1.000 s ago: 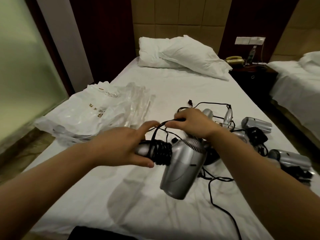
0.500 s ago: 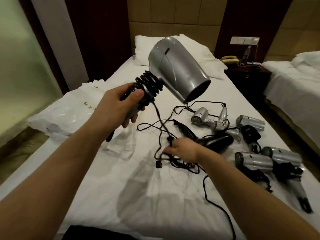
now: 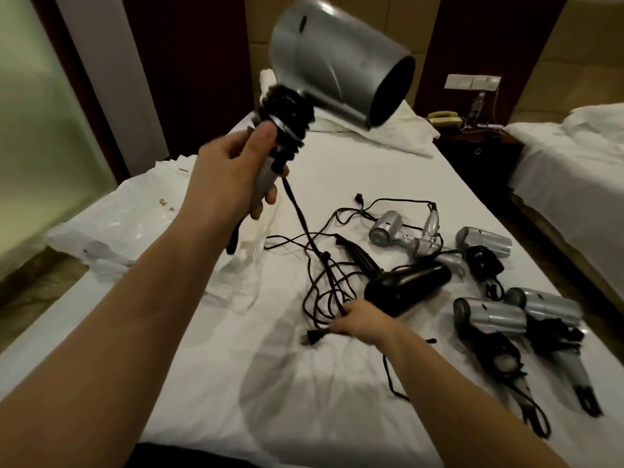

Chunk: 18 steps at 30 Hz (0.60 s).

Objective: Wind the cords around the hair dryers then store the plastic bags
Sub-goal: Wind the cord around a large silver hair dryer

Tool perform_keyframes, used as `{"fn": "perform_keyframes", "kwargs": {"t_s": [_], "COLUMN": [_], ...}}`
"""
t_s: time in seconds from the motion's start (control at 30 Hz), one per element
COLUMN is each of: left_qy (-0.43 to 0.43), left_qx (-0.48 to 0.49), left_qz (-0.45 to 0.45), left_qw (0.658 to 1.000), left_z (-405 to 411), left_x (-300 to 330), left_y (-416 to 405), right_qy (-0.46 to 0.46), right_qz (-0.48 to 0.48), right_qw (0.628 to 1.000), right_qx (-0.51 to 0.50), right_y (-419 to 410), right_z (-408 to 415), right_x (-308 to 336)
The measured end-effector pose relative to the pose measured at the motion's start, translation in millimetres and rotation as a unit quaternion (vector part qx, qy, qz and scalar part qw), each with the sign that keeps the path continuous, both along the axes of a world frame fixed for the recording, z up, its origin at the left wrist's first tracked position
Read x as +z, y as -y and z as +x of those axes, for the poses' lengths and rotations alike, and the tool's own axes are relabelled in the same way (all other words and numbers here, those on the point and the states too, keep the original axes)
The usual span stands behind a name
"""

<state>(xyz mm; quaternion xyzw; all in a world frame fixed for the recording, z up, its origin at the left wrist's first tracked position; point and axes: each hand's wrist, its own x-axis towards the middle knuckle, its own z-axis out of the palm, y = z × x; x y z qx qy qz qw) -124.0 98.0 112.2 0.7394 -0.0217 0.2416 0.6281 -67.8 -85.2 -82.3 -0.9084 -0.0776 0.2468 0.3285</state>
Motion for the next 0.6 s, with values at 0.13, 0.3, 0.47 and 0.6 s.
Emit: {"fn": "perform_keyframes", "kwargs": {"t_s": [0.13, 0.3, 0.47, 0.6], "left_qy": [0.036, 0.069, 0.086, 0.071], "left_qx": [0.018, 0.045, 0.056, 0.077], "left_qz": [-0.017, 0.016, 0.054, 0.077], "left_qw": [0.999, 0.996, 0.993, 0.992], "left_z": [5.4, 8.5, 1.0, -2.8], "left_x": [19.4, 34.7, 44.8, 31.0], "left_y": [-6.8, -14.5, -24.6, -34.8], "right_qy": [0.054, -0.015, -0.047, -0.083], "right_qz": [0.029, 0.334, 0.597, 0.545], "right_qw": [0.996, 0.886, 0.727, 0.785], "right_qx": [-0.072, -0.32, -0.335, -0.284], "right_y": [24.7, 39.7, 59.2, 92.9], "right_z": [-10.3, -11.0, 1.7, 2.2], "right_x": [-26.2, -18.0, 20.6, 31.4]}}
